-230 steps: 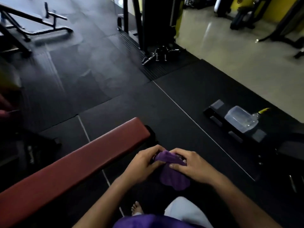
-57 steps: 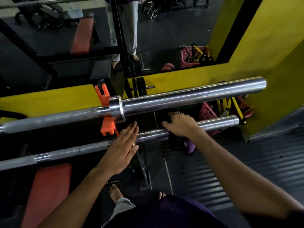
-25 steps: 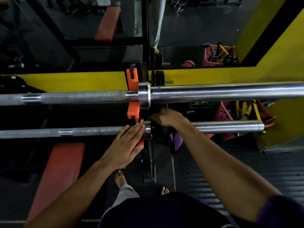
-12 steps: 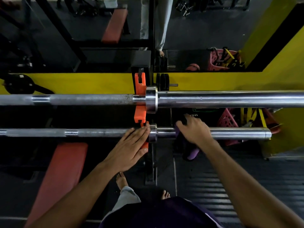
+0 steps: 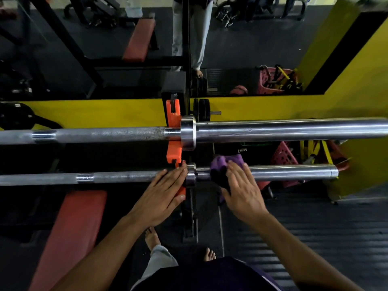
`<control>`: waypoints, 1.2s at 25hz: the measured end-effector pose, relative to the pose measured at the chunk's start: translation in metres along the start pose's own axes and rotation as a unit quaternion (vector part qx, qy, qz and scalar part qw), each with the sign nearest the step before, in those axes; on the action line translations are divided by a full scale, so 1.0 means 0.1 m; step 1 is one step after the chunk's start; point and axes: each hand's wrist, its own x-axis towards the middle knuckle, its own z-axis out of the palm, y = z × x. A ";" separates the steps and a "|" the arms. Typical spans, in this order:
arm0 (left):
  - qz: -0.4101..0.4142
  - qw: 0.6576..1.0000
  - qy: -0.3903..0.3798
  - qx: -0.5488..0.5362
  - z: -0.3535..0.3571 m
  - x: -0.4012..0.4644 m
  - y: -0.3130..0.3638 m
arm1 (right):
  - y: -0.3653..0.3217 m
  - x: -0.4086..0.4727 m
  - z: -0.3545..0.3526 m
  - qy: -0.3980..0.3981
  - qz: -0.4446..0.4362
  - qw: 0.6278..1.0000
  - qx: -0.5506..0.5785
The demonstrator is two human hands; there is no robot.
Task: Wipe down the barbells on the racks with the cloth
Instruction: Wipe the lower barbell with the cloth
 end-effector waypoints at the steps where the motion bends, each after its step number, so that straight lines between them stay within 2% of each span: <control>1: 0.000 1.000 0.000 0.002 0.00 0.00 0.00 | 0.03 0.08 -0.05 -0.006 0.047 0.999 0.007; 2: -0.001 1.000 0.001 0.003 0.00 -0.01 0.00 | 0.01 0.22 -0.14 -0.037 0.110 0.993 0.022; 4: -0.005 1.000 0.001 0.000 -0.02 -0.01 0.02 | -0.03 0.68 -0.27 -0.162 0.233 0.956 0.081; 6: -0.003 1.000 0.001 -0.011 -0.03 -0.01 0.02 | -0.11 1.04 -0.31 -0.278 0.260 0.919 0.100; 7: 0.001 1.000 0.004 -0.015 -0.04 -0.02 0.03 | -0.17 1.10 -0.29 -0.290 0.247 0.920 0.096; 9: 0.006 1.000 0.009 -0.016 -0.04 -0.02 0.02 | -0.33 0.97 -0.20 -0.245 0.183 0.950 0.069; 11: 0.001 1.000 0.012 -0.007 -0.01 -0.02 0.03 | -0.45 0.63 -0.06 -0.112 0.074 0.990 0.029; 12: -0.001 1.000 0.017 -0.005 0.01 -0.02 0.03 | -0.42 0.49 0.03 -0.068 0.021 0.997 0.033; 14: -0.001 1.000 0.021 -0.007 0.02 -0.02 0.04 | -0.33 0.25 0.11 -0.033 -0.029 0.995 0.084; 17: 0.011 0.999 0.029 -0.027 0.00 -0.03 0.03 | -0.29 -0.09 0.04 -0.007 -0.016 0.980 0.197; 19: 0.012 0.998 0.052 -0.032 -0.03 -0.01 0.02 | -0.25 -0.40 -0.04 0.042 0.083 0.953 0.287; 20: 0.013 0.997 0.065 -0.028 -0.03 0.01 0.02 | -0.23 -0.58 -0.09 0.074 0.179 0.918 0.347; 21: 0.016 0.997 0.078 -0.021 -0.03 0.03 0.02 | -0.20 -0.72 -0.16 0.120 0.290 0.852 0.419; 22: 0.019 0.996 0.088 -0.015 -0.01 0.04 0.04 | -0.14 -0.80 -0.23 0.179 0.390 0.746 0.510; 23: 0.023 0.995 0.096 -0.013 0.01 0.07 0.04 | -0.01 -0.88 -0.24 0.227 0.474 0.623 0.579; 24: 0.029 0.995 0.099 -0.013 0.04 0.09 0.04 | 0.14 -0.96 -0.26 0.256 0.535 0.513 0.621; 25: 0.040 0.994 0.099 -0.012 0.08 0.11 0.04 | 0.28 -1.01 -0.31 0.279 0.572 0.430 0.641; 27: 0.052 0.993 0.104 -0.001 0.15 0.11 0.04 | 0.60 -1.03 -0.41 0.325 0.602 0.336 0.648; 30: 0.047 0.991 0.127 0.021 0.12 0.14 0.01 | 0.93 -0.77 -0.59 0.402 0.533 0.288 0.687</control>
